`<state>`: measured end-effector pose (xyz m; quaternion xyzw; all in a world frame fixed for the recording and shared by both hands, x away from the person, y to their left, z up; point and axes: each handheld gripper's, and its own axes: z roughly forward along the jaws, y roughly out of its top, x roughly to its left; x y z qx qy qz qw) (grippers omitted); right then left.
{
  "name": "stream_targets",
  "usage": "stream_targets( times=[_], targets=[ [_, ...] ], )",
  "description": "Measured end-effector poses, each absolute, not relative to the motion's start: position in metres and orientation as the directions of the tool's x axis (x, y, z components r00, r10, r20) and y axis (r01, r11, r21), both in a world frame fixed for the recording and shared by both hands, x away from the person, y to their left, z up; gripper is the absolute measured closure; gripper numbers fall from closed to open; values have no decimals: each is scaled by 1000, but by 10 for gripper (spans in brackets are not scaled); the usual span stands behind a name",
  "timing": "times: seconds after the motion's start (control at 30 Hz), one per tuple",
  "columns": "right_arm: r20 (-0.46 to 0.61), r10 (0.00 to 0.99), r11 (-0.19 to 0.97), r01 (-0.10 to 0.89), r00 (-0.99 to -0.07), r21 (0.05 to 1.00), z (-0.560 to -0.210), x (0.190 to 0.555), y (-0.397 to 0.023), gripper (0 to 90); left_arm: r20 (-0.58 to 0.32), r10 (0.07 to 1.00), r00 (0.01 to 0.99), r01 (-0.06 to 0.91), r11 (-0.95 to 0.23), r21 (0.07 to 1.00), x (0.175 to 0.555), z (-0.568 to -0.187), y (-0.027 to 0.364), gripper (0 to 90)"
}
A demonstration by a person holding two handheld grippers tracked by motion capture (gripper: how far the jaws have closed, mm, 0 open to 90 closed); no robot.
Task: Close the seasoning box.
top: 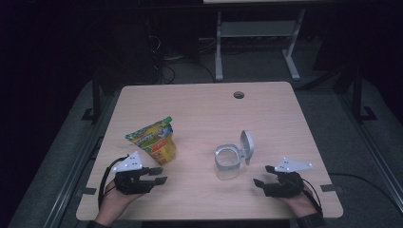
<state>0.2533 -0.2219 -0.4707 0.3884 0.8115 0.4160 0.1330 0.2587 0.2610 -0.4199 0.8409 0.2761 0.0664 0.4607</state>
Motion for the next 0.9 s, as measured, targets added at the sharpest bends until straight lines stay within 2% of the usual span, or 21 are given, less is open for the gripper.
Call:
stream_targets(
  times=[0.27, 0.37, 0.6, 0.9],
  targets=[
    [106, 740, 354, 518, -664, 778, -471, 253, -222, 284, -143, 600, 787, 425, -358, 831, 261, -416, 298, 535],
    [107, 741, 353, 519, -663, 778, -471, 253, -222, 285, -150, 620, 770, 425, -323, 846, 265, -414, 308, 492],
    [107, 743, 355, 524, -661, 774, -471, 253, -222, 285, -156, 618, 770, 408, -291, 865, 274, -411, 323, 364],
    [107, 744, 354, 526, -659, 773, -472, 253, -221, 285, -150, 587, 796, 357, -255, 898, 294, -400, 331, 312]
  ],
)
